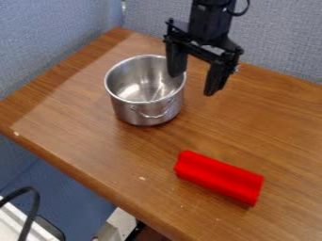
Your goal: Put the red object in the metal pot
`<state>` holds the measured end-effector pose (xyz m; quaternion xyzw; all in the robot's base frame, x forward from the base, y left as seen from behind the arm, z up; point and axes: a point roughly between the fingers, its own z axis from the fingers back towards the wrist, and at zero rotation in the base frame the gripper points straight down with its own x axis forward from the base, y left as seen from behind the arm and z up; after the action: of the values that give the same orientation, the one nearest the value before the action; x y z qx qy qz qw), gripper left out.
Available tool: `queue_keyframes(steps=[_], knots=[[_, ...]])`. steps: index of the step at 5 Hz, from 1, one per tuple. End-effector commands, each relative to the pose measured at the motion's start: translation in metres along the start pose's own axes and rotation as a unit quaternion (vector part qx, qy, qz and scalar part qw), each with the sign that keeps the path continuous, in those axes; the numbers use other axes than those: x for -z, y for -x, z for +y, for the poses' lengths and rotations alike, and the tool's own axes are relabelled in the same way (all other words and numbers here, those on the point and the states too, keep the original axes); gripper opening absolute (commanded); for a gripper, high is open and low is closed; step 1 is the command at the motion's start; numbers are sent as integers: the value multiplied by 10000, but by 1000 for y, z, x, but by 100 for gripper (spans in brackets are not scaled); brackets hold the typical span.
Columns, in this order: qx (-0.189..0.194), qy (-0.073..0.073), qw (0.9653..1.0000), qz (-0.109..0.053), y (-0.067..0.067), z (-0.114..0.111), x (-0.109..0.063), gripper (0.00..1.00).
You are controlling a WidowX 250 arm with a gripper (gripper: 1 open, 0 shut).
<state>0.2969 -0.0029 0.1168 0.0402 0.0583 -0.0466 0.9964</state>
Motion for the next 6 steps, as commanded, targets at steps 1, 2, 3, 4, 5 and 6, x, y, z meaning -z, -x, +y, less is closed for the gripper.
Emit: queue_keyframes(steps=[1, 2, 3, 4, 5, 6], knots=[[-391, 58, 9990, -202, -9, 8, -17, 100], [-29, -85, 9994, -320, -21, 23, -22, 100], [425, -254, 9983, -313, -20, 26, -20, 100], [572, -307, 9975, -293, -19, 34, -18, 100], [535, -332, 9977, -250, -18, 40, -7, 100], [838, -460, 9952, -209, -13, 30, 7, 100]])
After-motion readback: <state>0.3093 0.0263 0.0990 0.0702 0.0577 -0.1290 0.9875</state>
